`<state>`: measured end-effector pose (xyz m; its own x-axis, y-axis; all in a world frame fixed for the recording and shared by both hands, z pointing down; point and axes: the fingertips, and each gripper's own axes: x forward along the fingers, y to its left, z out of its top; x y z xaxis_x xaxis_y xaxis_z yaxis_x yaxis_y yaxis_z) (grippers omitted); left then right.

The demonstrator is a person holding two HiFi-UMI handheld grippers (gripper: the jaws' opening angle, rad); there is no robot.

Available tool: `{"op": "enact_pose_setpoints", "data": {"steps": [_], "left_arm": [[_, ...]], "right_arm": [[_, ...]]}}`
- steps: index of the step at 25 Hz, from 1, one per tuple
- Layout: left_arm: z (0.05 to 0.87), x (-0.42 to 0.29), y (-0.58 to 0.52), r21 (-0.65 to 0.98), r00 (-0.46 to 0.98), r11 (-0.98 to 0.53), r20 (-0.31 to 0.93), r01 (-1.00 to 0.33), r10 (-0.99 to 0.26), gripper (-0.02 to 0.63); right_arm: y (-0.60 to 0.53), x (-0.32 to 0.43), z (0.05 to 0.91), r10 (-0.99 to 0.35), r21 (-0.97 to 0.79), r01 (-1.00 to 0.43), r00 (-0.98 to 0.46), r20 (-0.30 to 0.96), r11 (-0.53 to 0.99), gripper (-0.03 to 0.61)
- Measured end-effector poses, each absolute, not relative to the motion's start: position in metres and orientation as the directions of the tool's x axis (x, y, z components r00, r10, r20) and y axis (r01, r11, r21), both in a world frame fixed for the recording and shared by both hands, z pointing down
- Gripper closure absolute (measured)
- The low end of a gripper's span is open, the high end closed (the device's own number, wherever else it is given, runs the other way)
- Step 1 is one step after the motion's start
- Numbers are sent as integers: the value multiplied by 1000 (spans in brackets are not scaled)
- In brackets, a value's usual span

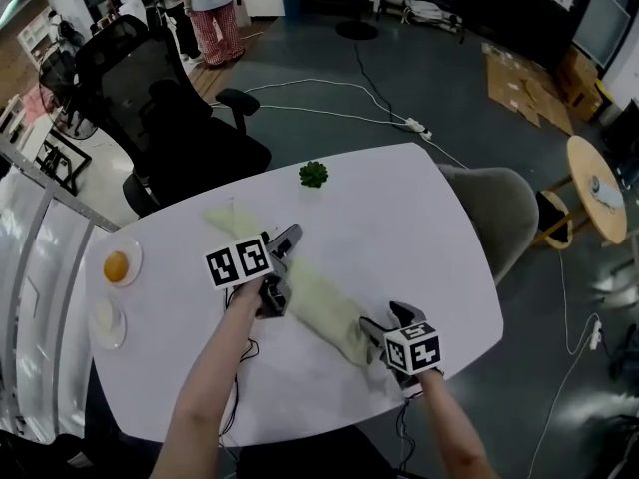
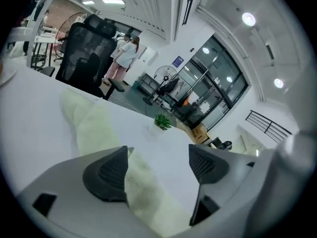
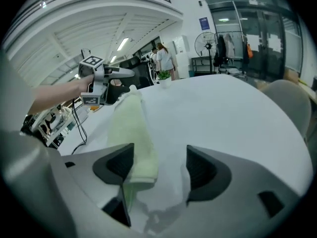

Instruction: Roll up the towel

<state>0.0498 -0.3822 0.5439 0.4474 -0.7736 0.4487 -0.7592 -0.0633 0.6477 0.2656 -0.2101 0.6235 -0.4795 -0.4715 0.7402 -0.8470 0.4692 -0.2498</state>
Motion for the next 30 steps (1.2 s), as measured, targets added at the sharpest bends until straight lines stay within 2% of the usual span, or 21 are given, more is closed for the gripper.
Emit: {"op": "enact_pose_setpoints", "data": {"steps": [1,2,11,18,24,28,30], "left_arm": [[539,48,-375,663,461,-73,433,-745,-775,218],[536,46,-366,675,473,-82,419,-733,-775,212],[506,19,-279,696,557,-206,325,-688,-765,199],[450,-1,-202,582,557,-338,248,-740,-792,201],[423,-11,-127,577,579,-398,164,-713,-799,201],[413,-19,-72,573,604,-455,90,-682,-792,202],[416,-23,-43,589,609,-467,54,-659,-792,202]], "right_arm": [[-210,264,618,-480,-259,-845,-489,728,468,210],[-208,264,613,-492,-256,-842,-495,716,475,196],[-196,247,555,-624,-192,-826,-534,571,530,200],[-154,202,495,-668,-221,-792,-603,437,570,290],[-96,162,474,-640,-250,-746,-661,392,617,291],[-56,149,465,-640,-252,-737,-672,373,627,328],[-35,145,465,-652,-244,-741,-668,358,626,372]]}}
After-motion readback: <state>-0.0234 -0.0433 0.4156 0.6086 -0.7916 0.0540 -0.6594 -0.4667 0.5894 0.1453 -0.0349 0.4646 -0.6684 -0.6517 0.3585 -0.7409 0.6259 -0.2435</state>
